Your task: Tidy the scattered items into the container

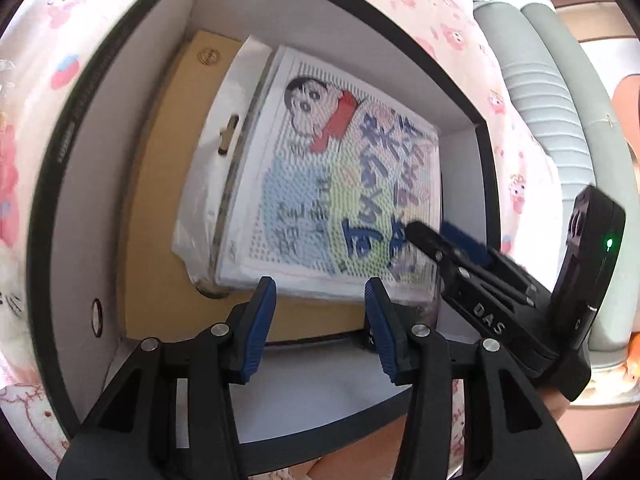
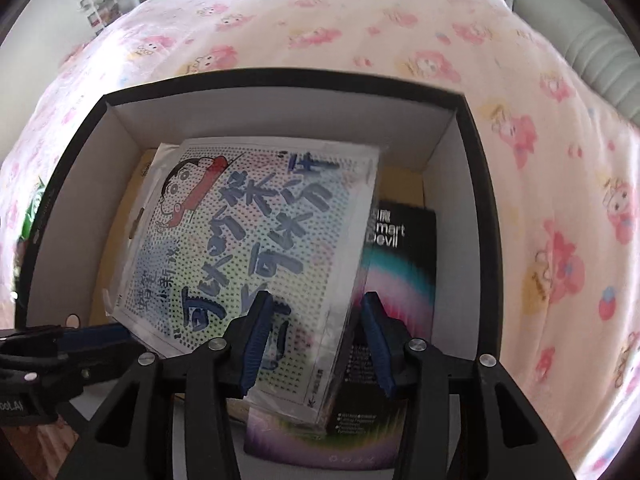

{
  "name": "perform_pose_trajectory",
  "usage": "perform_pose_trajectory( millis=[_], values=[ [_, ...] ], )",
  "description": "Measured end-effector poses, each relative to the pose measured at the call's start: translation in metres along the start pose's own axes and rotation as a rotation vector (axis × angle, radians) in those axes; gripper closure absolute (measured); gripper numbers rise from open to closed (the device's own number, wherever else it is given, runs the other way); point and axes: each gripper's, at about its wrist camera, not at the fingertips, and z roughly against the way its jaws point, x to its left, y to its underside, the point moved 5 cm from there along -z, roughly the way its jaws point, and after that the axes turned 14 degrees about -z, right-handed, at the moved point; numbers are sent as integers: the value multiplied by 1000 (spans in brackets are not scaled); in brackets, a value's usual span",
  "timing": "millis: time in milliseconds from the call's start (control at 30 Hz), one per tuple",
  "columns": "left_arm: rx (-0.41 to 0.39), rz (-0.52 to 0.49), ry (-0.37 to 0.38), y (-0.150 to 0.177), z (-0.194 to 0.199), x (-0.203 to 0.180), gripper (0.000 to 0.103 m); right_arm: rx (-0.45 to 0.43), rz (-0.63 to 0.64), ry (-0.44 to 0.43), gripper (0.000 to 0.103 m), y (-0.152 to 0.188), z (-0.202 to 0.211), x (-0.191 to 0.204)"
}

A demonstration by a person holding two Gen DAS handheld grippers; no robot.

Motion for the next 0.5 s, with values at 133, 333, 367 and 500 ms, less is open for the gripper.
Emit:
perform_pose_trajectory(
  millis=[133, 333, 367, 500],
  values=[
    [-13, -12, -60, 2, -1, 4, 55, 68, -8, -49, 61, 4, -2, 1],
    [-5, -53, -64, 6, 14, 14, 55, 204, -22, -271, 61, 35, 2, 23],
    [-4, -52, -64, 6, 15, 16, 55, 225, 7, -292, 61, 45, 4, 32],
    [-7, -45, -47, 16, 25, 22, 55, 168, 127, -249, 61, 53, 24, 47]
  ],
)
